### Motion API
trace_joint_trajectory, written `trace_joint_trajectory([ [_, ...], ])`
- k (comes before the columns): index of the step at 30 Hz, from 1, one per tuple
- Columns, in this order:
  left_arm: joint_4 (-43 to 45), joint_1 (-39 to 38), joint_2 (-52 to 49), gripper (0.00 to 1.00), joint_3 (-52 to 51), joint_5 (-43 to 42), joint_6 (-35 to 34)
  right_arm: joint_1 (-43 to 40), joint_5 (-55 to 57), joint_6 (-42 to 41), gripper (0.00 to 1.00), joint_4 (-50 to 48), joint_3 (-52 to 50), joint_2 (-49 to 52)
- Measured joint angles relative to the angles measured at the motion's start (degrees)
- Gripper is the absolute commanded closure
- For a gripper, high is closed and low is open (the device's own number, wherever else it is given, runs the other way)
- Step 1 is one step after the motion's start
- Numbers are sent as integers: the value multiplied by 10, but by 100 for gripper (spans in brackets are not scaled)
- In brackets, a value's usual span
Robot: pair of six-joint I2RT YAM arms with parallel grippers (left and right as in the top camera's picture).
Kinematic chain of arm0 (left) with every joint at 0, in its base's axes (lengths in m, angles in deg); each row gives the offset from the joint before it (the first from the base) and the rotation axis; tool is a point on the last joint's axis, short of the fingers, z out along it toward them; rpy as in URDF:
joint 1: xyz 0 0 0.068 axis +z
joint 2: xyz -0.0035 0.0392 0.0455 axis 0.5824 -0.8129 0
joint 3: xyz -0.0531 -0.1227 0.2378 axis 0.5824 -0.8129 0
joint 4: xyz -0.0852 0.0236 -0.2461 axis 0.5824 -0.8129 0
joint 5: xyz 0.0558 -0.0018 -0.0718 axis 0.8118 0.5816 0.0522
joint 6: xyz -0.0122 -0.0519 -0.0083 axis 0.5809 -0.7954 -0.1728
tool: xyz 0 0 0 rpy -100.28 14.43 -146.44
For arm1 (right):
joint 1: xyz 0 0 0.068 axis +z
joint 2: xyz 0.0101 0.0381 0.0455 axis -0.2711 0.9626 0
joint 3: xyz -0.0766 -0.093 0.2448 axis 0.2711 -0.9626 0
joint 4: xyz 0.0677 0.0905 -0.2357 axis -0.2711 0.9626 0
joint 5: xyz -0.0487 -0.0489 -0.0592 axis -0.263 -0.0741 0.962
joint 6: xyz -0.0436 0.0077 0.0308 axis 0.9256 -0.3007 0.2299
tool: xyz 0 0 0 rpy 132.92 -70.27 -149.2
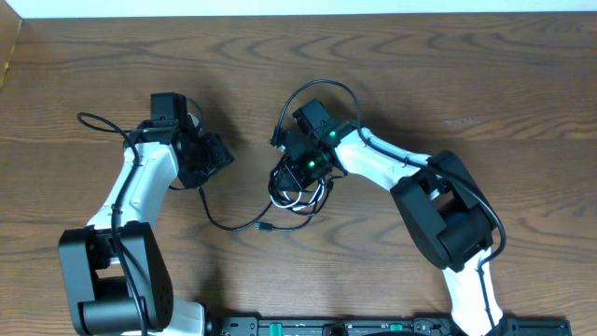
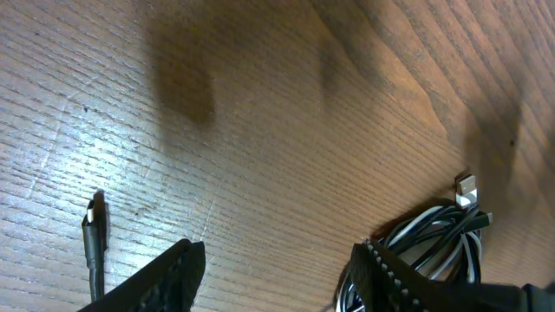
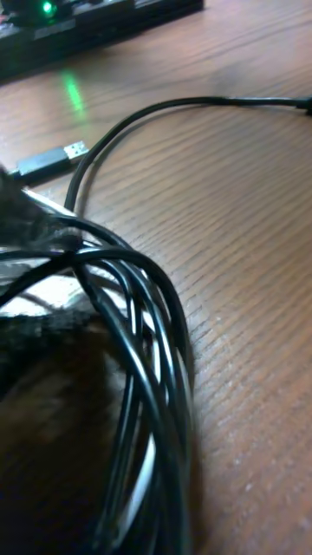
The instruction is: Untangle cables
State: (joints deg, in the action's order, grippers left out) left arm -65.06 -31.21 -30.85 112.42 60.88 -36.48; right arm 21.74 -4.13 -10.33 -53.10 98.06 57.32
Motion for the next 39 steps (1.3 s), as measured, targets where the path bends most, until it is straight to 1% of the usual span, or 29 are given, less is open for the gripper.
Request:
trace_joint_trajectory([
  [1,0,0,0,41,0,0,0,0,-2,-1,89,0,0,1],
  [2,0,0,0,39,0,0,0,-1,-2,-3,99,-2,0,1],
  [6,7,0,0,32,0,0,15,-7,-14,-13,99,-3,0,1],
  [9,16,0,0,29,0,-1,32,-23,-69,3,99,-11,0,1],
  [12,23,0,0,29,0,-26,58,-50,-152,19,99,-33,2,1],
  [15,35,0,0,29,0,-81,94,-85,-236,21,99,-83,7,-1],
  [16,46,0,0,29,0,-127,121,-97,-264,18,99,-103,7,-4],
  [18,57,0,0,29,0,-191,158,-118,-311,4,99,-138,12,-10],
  [21,67,0,0,29,0,-283,205,-142,-363,-12,99,-156,16,-22],
  [23,71,0,0,26,0,-318,221,-146,-384,-18,99,-156,16,-26],
  [27,74,0,0,26,0,-374,242,-139,-408,-27,99,-167,16,-27],
  [29,81,0,0,26,0,-405,253,-135,-420,-28,99,-177,16,-27],
  [31,96,0,0,31,0,-427,260,-134,-432,-29,99,-181,16,-27],
  [32,105,0,0,32,0,-438,263,-134,-436,-29,99,-181,16,-27],
  [34,119,0,0,34,0,-450,268,-134,-447,-29,99,-185,16,-27],
  [36,120,-1,0,42,0,-453,268,-134,-461,-29,99,-192,16,-27],
  [39,121,-6,0,43,0,-452,273,-134,-480,-29,99,-201,16,-27],
])
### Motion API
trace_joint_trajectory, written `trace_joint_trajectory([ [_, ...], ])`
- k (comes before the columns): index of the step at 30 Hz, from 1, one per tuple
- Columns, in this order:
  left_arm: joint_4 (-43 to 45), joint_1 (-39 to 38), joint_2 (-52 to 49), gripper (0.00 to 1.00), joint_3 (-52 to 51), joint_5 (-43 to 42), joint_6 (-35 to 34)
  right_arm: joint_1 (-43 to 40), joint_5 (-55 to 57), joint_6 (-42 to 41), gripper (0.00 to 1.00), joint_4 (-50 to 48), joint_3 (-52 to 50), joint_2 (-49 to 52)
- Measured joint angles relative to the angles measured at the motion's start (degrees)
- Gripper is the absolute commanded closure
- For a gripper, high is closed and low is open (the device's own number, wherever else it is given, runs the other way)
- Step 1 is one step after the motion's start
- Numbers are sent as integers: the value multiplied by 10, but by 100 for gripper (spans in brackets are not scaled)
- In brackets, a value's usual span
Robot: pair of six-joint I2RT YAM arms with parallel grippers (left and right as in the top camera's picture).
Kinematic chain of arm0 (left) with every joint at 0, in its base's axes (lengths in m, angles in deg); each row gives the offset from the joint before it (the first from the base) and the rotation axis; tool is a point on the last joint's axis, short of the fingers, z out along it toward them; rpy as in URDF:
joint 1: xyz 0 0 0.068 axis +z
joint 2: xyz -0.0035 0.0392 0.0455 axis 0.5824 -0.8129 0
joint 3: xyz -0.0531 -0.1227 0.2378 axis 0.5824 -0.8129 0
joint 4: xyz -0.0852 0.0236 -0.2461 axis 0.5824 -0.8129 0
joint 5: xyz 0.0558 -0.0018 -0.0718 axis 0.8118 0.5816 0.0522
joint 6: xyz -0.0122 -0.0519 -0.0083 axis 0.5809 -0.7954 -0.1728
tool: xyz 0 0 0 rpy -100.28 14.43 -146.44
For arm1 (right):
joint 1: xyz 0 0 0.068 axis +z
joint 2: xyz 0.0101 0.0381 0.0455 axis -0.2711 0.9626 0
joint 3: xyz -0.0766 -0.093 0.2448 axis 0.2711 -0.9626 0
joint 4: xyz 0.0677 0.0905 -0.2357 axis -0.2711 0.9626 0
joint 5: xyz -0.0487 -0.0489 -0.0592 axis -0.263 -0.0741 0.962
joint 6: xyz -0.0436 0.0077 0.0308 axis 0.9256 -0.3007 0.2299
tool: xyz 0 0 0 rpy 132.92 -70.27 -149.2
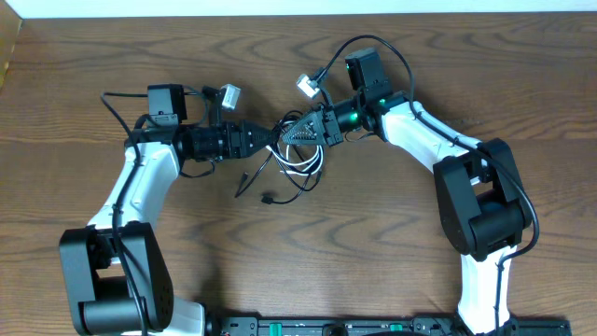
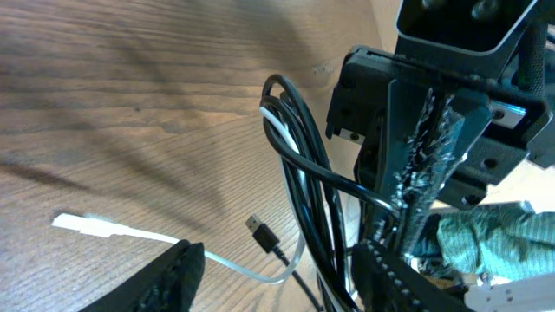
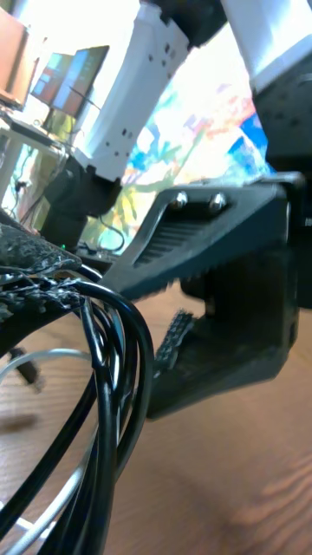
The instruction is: Untangle cables
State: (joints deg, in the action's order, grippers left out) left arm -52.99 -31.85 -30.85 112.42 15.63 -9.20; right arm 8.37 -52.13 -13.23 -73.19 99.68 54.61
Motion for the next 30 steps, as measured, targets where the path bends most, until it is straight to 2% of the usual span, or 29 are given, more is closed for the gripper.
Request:
trace_joint_trajectory([
  [7,0,-32,0,48,0,19,3,1,-22,0,99,-4,0,0],
  [8,0,-37,-1,53,0,24,3,1,-25,0,99,-5,0,0],
  [11,0,-51,-4,92,0,31,1,2,-26,0,99,-6,0,0],
  [16,-5,-65,-19,92,0,64,3,0,-21,-1,99,-12,0,0],
  [22,-51,-61,-22,93,0,192,-18,-29,33,-40,99,-10,0,0],
  [30,-61,-53,-23,92,0,271,-27,-62,173,-59,99,126,2,-1],
])
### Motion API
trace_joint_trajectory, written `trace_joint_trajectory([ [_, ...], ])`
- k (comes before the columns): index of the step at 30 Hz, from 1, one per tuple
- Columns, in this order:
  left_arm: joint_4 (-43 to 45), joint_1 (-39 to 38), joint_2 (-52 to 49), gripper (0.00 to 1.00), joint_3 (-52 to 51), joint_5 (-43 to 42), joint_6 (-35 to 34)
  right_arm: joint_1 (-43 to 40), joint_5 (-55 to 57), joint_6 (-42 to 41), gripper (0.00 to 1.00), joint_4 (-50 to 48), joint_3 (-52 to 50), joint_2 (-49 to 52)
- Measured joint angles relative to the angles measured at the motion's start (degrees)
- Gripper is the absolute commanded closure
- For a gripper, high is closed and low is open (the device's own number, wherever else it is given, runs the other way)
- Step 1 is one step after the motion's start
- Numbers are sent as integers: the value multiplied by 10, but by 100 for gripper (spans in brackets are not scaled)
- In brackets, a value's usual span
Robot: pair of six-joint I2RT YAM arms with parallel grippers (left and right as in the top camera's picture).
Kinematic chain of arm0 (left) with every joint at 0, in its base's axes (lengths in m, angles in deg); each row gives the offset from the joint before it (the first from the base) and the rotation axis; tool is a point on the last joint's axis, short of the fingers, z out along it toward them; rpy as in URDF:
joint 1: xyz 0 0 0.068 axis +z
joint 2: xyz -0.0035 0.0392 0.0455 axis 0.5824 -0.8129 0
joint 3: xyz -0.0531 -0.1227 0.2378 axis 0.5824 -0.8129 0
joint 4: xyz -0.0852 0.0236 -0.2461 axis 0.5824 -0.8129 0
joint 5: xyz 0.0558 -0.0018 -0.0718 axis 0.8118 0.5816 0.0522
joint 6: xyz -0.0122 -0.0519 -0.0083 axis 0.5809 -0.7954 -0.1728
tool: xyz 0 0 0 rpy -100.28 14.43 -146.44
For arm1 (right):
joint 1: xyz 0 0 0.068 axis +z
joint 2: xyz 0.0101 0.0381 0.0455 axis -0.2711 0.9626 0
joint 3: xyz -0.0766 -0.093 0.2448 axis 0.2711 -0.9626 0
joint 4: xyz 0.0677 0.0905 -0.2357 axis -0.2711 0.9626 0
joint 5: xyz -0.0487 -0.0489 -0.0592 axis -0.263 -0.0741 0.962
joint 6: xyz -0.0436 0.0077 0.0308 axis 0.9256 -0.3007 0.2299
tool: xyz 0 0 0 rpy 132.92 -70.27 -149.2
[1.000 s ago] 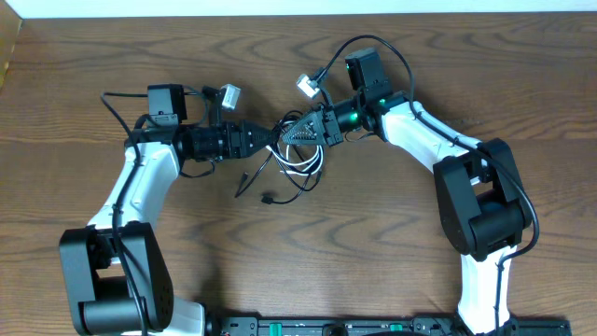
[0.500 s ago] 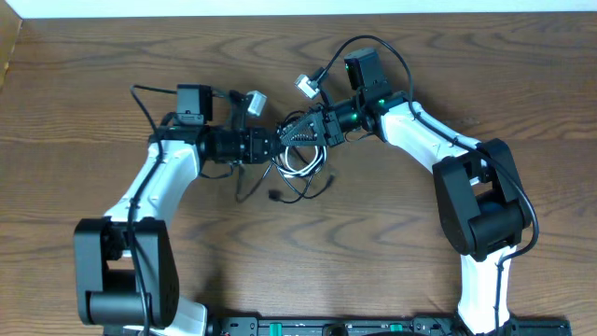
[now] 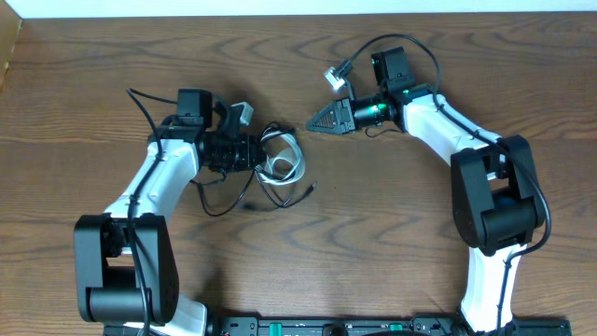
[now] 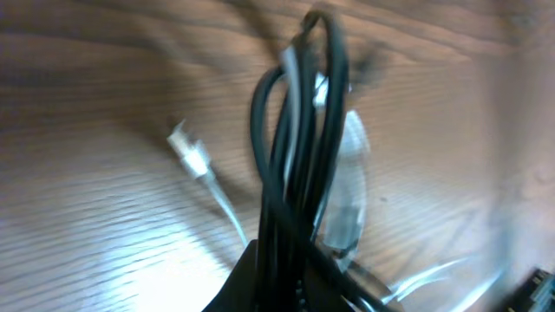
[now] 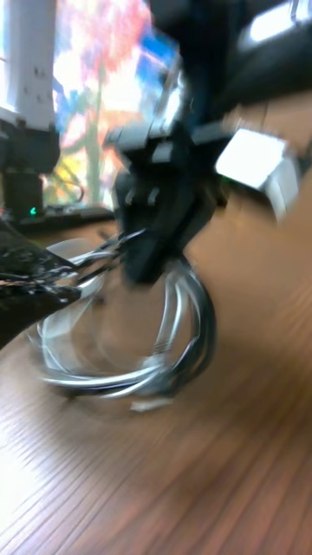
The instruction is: Untangle cables
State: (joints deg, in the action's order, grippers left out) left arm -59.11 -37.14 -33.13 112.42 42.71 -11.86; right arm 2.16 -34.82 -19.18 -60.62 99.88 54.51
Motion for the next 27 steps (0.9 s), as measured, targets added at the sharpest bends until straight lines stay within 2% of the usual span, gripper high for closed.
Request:
trace_joint_trajectory([
  [5,1,30,0,92,0,10,4,-8,89,14,99,63,0,0],
  [11,21,61,5,93,0,-135,92,-23,106,42,99,63,0,0],
  [15,51,60,19,93,0,-246,148,-31,94,42,83,21,0,-5],
  [18,75,60,22,92,0,-318,184,-37,64,12,82,-36,1,-11],
  [21,98,60,22,93,0,-380,216,-50,27,-48,85,-101,2,-17],
  [27,117,50,23,92,0,-432,244,-82,-13,-166,89,-144,3,-21],
])
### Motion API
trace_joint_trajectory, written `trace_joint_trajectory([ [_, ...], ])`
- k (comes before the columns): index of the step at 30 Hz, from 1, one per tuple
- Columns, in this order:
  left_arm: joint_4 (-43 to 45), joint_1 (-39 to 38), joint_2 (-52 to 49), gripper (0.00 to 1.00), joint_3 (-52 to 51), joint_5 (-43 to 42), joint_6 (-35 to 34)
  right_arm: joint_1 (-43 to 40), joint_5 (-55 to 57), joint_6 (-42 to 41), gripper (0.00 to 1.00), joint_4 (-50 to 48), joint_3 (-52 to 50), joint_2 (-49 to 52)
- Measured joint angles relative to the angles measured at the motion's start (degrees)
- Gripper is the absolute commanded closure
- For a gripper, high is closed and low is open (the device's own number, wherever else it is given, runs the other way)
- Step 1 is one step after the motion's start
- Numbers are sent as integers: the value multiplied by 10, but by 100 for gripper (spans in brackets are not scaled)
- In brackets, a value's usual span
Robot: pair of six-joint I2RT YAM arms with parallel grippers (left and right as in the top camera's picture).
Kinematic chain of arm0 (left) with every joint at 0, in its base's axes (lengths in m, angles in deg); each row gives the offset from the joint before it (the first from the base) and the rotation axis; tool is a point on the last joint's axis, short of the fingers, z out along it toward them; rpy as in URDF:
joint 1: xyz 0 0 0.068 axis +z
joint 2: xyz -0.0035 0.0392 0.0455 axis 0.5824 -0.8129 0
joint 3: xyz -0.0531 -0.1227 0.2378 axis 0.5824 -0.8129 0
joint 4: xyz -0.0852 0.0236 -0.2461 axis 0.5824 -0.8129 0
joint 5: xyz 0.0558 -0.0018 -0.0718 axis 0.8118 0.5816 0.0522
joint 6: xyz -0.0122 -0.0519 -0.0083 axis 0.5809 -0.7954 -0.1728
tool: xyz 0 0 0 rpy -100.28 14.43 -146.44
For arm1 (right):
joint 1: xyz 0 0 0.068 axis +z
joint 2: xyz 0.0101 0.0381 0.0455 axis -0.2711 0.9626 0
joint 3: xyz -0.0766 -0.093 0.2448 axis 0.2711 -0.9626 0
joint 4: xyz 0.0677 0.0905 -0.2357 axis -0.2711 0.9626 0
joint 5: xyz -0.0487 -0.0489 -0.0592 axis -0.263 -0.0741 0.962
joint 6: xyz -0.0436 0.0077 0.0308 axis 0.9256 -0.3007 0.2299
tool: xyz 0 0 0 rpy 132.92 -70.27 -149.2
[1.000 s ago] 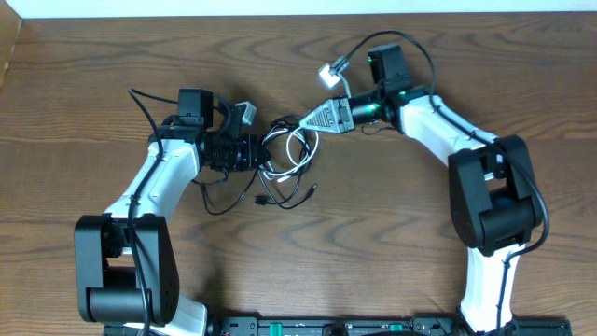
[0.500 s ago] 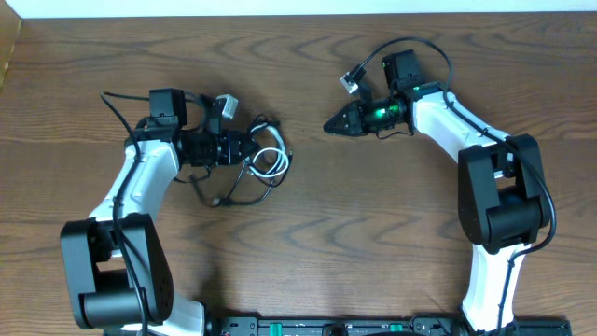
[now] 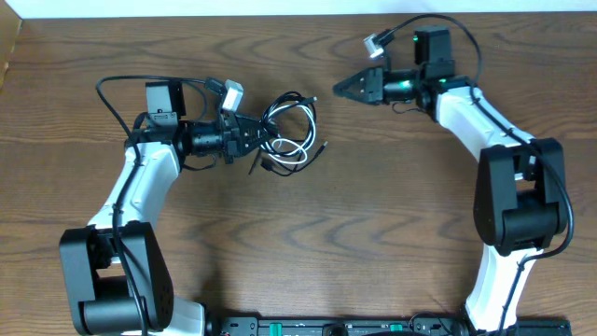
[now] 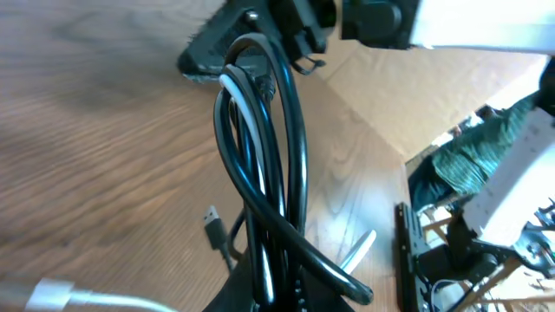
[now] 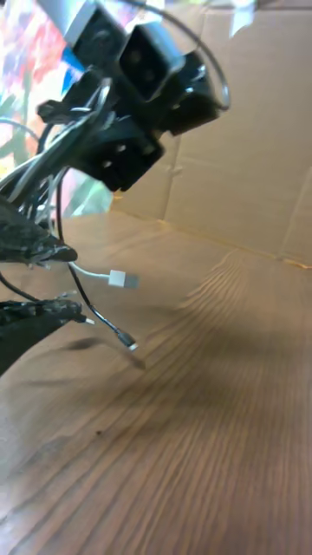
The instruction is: Untangle cables
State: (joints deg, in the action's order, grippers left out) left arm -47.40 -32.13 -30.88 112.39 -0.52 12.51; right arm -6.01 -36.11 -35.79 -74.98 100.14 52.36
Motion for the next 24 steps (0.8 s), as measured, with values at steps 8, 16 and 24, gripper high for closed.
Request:
trace_joint_trajectory([
  [8,2,-35,0,93,0,4,3,2,-31,-49,95,-42,0,0],
  [16,2,-36,0,93,0,47,1,3,-101,-61,98,-56,0,0],
  [24,2,-36,0,92,0,58,-1,20,-109,-62,99,-57,0,0],
])
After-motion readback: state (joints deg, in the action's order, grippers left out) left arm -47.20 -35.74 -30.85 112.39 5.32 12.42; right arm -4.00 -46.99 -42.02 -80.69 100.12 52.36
